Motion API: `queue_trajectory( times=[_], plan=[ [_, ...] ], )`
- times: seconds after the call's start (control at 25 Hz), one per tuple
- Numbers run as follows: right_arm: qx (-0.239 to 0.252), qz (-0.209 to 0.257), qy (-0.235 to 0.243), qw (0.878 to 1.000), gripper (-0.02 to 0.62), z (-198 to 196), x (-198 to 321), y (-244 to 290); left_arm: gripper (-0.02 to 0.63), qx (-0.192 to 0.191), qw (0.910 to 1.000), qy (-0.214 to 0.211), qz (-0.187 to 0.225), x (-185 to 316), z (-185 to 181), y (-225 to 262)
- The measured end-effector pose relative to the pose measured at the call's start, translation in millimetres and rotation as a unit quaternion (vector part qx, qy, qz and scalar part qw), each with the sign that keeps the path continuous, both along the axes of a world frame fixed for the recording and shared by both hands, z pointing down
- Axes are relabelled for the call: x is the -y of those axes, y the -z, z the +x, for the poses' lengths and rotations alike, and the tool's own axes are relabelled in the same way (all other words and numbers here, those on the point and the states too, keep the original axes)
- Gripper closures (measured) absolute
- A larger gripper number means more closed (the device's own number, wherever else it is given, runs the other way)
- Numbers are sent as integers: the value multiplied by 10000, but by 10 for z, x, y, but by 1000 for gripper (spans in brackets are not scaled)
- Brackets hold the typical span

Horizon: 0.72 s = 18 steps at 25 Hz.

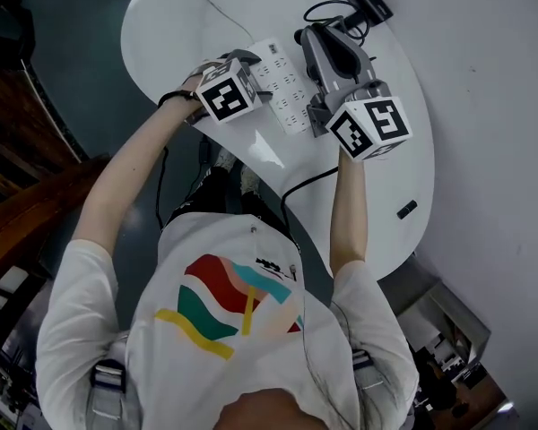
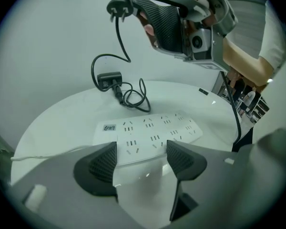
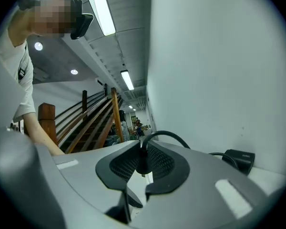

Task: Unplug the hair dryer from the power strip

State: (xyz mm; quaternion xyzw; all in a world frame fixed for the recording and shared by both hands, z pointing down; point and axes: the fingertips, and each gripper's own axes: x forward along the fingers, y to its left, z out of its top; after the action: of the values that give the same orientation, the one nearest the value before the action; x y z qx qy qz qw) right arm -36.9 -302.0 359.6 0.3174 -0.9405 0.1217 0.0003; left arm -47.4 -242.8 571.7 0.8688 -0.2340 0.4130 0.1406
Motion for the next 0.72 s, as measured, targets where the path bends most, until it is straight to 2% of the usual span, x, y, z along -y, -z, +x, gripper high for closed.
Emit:
queue_trajectory(
  times=[0.4,0.72],
  plan=[
    [-14,-100,-230,9997,534,142,-56,32,287,44,10000,30,-25,-3,-24,-3],
    [23,-518,-582,9970,534,380,-118,-132,282,76,9999,85,5,21,-33,3]
  ],
)
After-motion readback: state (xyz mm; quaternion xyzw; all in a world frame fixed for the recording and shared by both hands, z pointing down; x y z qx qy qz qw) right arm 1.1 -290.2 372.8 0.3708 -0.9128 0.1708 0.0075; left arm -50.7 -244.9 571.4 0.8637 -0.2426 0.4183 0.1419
